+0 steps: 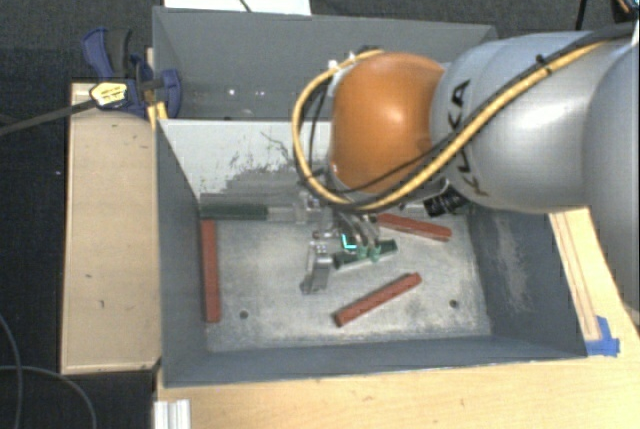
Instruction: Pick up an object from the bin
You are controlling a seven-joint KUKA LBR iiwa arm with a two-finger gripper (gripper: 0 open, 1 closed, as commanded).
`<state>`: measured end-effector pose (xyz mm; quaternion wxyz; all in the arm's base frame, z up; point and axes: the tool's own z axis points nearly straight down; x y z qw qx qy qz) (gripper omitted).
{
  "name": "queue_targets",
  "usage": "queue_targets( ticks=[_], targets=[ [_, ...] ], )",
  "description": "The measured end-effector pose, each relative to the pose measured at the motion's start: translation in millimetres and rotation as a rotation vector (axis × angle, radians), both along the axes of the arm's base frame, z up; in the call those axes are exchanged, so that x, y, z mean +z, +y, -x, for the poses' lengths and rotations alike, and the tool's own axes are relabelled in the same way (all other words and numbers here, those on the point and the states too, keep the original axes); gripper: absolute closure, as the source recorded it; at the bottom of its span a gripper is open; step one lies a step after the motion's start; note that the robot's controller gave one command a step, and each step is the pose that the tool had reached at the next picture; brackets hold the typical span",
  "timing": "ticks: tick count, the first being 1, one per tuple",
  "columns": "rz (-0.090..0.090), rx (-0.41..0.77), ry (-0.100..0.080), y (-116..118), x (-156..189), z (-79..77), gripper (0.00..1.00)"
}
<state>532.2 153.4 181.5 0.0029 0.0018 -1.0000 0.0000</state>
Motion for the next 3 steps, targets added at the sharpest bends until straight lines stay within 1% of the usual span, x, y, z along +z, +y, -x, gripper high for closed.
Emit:
queue_targets(
  ticks=[1,2,3],
  targets=[
    [0.002,0.13,-0.01,-97,-36,-47.6,0.0],
    [0.001,0.141,-0.003,-143,-113,-48.3,0.0],
    [-0.001,0.14,-0.009,-140,-108,-49.9,1.0]
  ],
)
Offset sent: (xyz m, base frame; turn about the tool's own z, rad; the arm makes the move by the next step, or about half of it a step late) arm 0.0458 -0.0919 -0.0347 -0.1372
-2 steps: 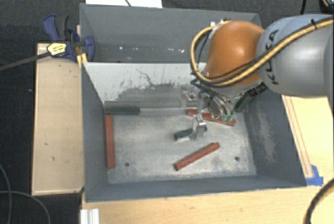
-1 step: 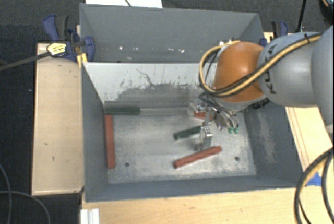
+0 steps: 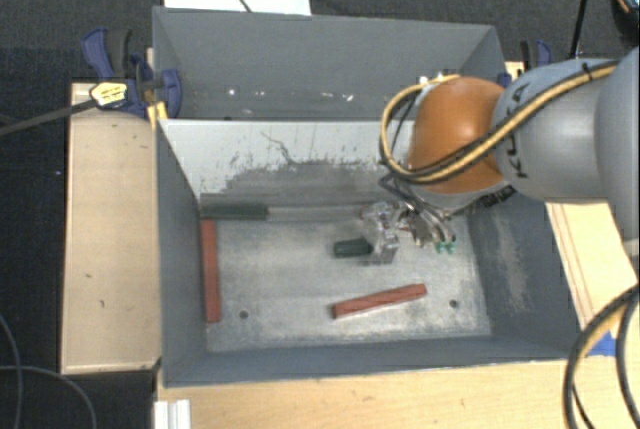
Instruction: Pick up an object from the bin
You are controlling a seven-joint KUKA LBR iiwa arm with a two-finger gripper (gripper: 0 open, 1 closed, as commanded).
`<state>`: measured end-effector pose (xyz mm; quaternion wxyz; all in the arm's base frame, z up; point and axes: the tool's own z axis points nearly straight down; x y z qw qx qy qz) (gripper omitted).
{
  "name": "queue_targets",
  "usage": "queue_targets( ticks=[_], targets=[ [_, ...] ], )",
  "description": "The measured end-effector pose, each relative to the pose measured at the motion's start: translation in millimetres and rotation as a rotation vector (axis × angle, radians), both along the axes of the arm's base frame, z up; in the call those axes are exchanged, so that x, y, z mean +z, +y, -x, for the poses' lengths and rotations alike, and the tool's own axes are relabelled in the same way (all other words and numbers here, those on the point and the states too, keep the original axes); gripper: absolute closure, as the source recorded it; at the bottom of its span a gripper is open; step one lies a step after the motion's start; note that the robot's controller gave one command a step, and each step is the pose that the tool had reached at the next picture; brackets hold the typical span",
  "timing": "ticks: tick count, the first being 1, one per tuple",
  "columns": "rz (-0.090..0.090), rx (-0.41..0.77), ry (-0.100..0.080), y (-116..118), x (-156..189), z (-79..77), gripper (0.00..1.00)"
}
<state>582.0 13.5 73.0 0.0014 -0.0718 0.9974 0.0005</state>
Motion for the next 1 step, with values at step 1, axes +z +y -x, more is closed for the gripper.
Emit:
queue_targets(
  ticks=[1],
  targets=[
    [0.002,0.047,-0.009,-22.1,157.2,-13.2,1.0]
  ],
)
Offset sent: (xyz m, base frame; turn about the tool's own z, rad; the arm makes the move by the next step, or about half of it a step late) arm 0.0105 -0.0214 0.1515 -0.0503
